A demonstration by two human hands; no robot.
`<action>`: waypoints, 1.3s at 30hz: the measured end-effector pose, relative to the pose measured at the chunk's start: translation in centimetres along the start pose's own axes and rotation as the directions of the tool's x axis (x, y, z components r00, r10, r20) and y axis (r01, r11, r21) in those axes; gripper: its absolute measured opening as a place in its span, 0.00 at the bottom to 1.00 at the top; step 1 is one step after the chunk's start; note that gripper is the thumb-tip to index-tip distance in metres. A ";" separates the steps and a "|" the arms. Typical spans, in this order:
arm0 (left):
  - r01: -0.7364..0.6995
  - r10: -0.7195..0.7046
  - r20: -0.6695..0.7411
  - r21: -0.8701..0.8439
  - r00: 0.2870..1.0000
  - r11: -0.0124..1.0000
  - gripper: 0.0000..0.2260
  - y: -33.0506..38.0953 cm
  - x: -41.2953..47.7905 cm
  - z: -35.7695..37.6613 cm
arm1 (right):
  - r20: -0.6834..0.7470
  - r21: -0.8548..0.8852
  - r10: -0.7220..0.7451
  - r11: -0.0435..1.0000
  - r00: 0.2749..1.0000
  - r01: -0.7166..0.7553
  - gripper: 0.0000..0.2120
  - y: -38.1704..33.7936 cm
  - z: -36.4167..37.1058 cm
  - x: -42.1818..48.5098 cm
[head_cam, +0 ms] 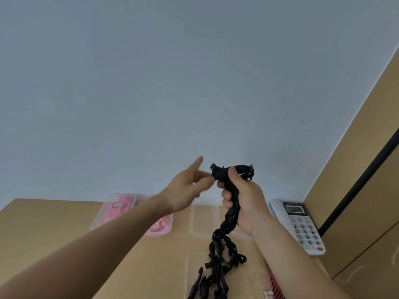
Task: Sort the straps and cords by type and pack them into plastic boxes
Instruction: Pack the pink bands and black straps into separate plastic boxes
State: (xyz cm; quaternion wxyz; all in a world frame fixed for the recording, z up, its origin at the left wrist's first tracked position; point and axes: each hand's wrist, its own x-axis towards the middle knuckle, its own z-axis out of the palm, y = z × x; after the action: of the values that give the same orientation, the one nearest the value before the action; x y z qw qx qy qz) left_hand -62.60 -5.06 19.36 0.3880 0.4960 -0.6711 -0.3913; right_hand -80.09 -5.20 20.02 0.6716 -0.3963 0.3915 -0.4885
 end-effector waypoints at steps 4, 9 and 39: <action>0.032 0.002 0.133 -0.252 0.991 0.967 0.16 1.1 -0.2 -0.2 | 0.125 -0.099 -0.009 0.995 0.992 0.022 0.21 0.3 0.1 -0.4; -0.059 0.064 0.032 -0.154 0.997 0.986 0.09 0.5 -0.3 0.2 | 0.044 -0.203 0.016 0.979 0.999 -0.007 0.20 0.6 0.3 -0.6; 0.167 -0.019 0.351 -0.397 0.936 0.903 0.15 1.1 -0.6 -0.5 | 0.155 -0.416 -0.182 0.879 0.971 0.232 0.11 0.6 -1.7 -0.5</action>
State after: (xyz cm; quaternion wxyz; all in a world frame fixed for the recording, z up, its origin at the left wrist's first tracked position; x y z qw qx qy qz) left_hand -62.39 -4.36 20.54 0.3450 0.3579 -0.6027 -0.6242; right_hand -81.50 -4.84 18.87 0.5320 -0.6012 0.4070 -0.4359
